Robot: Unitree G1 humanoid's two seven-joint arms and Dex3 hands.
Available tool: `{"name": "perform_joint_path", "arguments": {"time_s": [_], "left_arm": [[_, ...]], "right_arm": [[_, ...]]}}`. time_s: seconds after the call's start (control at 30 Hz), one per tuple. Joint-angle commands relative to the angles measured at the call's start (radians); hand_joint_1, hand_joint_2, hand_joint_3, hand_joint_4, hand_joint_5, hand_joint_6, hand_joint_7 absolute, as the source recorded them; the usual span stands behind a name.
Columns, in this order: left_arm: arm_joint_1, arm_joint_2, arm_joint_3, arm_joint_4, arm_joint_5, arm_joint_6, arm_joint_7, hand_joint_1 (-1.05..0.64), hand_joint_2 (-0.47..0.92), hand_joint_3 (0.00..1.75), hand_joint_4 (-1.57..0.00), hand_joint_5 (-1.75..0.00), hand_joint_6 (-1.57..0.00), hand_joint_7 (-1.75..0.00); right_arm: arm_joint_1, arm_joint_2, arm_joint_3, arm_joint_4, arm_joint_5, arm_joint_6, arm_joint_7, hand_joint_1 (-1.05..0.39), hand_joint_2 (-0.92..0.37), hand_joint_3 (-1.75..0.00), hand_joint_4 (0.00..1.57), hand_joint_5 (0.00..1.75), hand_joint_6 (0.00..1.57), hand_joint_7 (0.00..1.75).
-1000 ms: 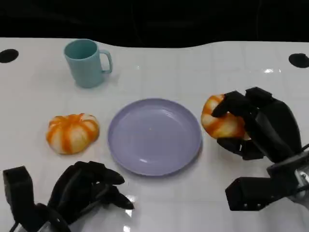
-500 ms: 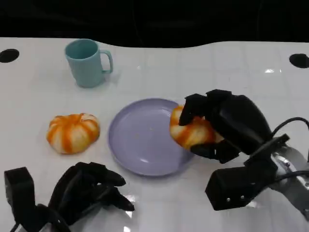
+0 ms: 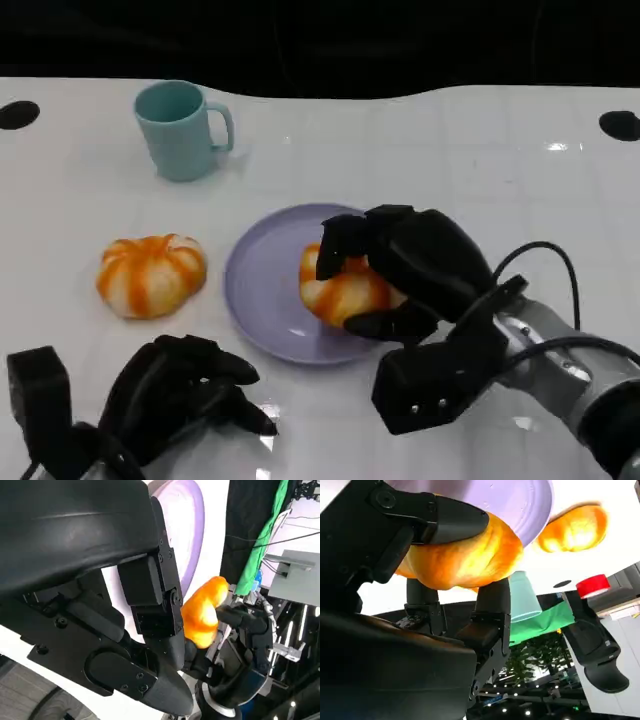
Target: Grasp the bread from the table and place it into the plate.
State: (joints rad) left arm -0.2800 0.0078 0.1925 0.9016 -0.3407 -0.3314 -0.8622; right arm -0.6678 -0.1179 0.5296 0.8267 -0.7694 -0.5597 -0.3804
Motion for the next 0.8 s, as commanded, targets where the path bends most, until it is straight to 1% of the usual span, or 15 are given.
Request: {"name": "perform_joint_path", "arguments": {"time_s": [0.03,0.1,0.13,0.17,0.2,0.23,0.27,0.3,0.33,0.37,0.43,0.57,0.67,0.8], "left_arm": [[0.018,0.015,0.001,0.007,0.007,0.001,0.009,-1.05,0.78,0.0,-1.57,-0.28,-1.57,-0.05],[0.018,0.015,0.003,0.008,0.003,0.0,0.002,-1.03,0.79,0.0,-1.57,-0.26,-1.56,-0.04],[0.019,0.016,0.002,0.005,0.003,0.001,0.001,-1.03,0.79,0.0,-1.57,-0.26,-1.56,-0.03],[0.019,0.016,0.002,0.003,0.003,0.001,0.002,-1.03,0.79,0.0,-1.57,-0.26,-1.57,-0.03],[0.02,0.016,0.001,0.002,0.003,0.002,0.002,-1.03,0.79,0.0,-1.57,-0.25,-1.57,-0.03],[0.021,0.016,0.001,0.0,0.005,0.005,0.009,-1.03,0.79,0.0,-1.57,-0.25,-1.57,-0.03],[0.023,0.017,-0.001,-0.004,0.008,0.01,0.017,-1.04,0.78,0.0,-1.57,-0.26,-1.57,-0.04],[0.024,0.016,-0.002,-0.007,0.009,0.013,0.021,-1.04,0.78,0.0,-1.57,-0.26,-1.57,-0.04],[0.025,0.016,-0.002,-0.01,0.01,0.016,0.024,-1.05,0.78,0.0,-1.57,-0.27,-1.57,-0.04],[0.025,0.017,-0.003,-0.011,0.011,0.016,0.025,-1.05,0.78,0.0,-1.57,-0.27,-1.57,-0.05],[0.025,0.017,-0.005,-0.011,0.012,0.016,0.026,-1.05,0.78,0.0,-1.57,-0.27,-1.57,-0.05],[0.026,0.016,-0.007,-0.012,0.011,0.015,0.026,-1.05,0.78,0.0,-1.57,-0.27,-1.57,-0.05],[0.027,0.015,-0.009,-0.014,0.014,0.01,0.029,-1.05,0.78,0.0,-1.57,-0.27,-1.57,-0.05],[0.028,0.016,-0.011,-0.015,0.014,0.008,0.028,-1.05,0.79,0.0,-1.57,-0.28,-1.57,-0.05]], "right_arm": [[-0.053,0.019,0.007,0.062,0.003,-0.011,-0.033,-0.16,-0.33,-1.37,0.97,1.75,0.8,1.66],[-0.06,0.024,0.007,0.076,0.011,-0.005,-0.02,-0.16,-0.34,-1.34,0.91,1.72,0.84,1.4],[-0.062,0.025,0.007,0.081,0.011,-0.003,-0.016,-0.17,-0.34,-1.28,0.88,1.65,0.85,1.24],[-0.064,0.025,0.008,0.084,0.011,-0.002,-0.014,-0.19,-0.38,-1.17,0.86,1.54,0.87,1.03],[-0.066,0.026,0.009,0.087,0.011,-0.002,-0.014,-0.2,-0.39,-1.12,0.86,1.5,0.89,0.94],[-0.064,0.023,0.01,0.087,0.013,0.001,0.001,-0.21,-0.4,-1.09,0.85,1.47,0.9,0.9],[-0.063,0.02,0.012,0.088,0.013,0.004,0.016,-0.31,-0.55,-0.79,0.73,1.19,0.75,0.66],[-0.062,0.016,0.014,0.086,0.011,0.008,0.029,-0.36,-0.69,-0.54,0.67,1.01,0.7,0.5],[-0.06,0.012,0.017,0.081,0.008,0.016,0.042,-0.41,-0.79,-0.36,0.61,0.9,0.65,0.4],[-0.057,0.006,0.019,0.073,0.004,0.027,0.059,-0.49,-0.87,-0.27,0.5,0.78,0.59,0.29],[-0.051,-0.005,0.022,0.057,-0.001,0.039,0.081,-0.6,-0.91,-0.26,0.33,0.64,0.5,0.19],[-0.039,-0.024,0.027,0.022,0.002,0.061,0.132,-0.72,-0.92,-0.34,0.18,0.53,0.41,0.11],[-0.027,-0.035,0.026,-0.007,0.008,0.076,0.168,-0.78,-0.92,-0.4,0.11,0.49,0.35,0.07],[-0.006,-0.052,0.023,-0.048,0.005,0.084,0.184,-0.8,-0.92,-0.42,0.09,0.49,0.34,0.06]]}}
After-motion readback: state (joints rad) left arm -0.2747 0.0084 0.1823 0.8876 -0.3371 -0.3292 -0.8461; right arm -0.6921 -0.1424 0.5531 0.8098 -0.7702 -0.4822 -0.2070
